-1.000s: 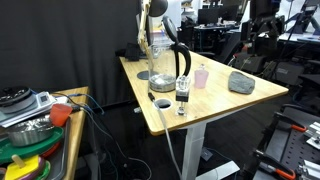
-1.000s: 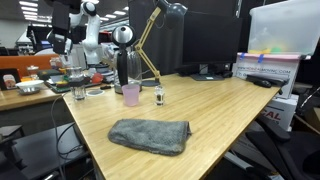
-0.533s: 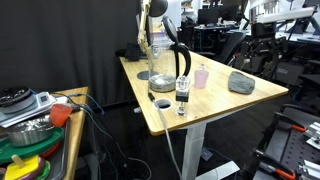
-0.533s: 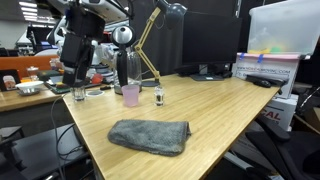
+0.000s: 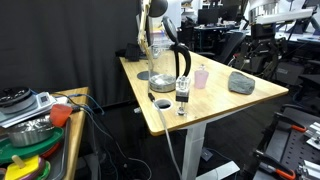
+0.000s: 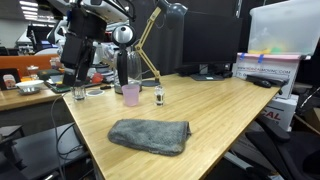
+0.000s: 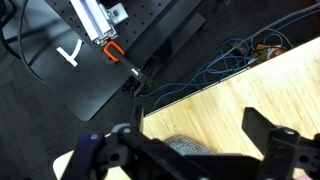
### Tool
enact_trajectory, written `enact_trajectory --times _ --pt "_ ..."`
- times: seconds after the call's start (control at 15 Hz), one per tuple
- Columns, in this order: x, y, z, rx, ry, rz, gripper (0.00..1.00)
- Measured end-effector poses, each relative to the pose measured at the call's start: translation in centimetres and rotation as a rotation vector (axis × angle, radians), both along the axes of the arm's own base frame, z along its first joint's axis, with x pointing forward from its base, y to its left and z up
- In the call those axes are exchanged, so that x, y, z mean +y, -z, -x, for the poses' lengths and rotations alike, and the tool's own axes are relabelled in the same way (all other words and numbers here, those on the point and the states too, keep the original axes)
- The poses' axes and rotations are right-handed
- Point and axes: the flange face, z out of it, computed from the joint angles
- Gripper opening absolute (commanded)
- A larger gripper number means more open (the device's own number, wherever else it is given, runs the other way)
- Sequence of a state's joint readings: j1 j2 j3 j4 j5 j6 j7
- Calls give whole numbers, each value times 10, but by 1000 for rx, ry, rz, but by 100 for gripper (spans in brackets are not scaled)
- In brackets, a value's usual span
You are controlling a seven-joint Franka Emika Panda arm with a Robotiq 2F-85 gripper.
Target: Unfold the towel
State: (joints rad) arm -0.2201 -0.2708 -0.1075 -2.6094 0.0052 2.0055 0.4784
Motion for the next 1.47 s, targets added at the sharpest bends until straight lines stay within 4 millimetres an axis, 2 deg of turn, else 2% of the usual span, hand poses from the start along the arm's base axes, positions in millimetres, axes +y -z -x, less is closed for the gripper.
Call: enact_trajectory --times 0.4,0.73,1.07,1.47 --pt "-4 6 0 7 46 10 100" --pt "-40 37 11 45 268 15 100" --pt "-54 64 20 65 507 -37 100" --pt "-88 98 41 12 832 29 100"
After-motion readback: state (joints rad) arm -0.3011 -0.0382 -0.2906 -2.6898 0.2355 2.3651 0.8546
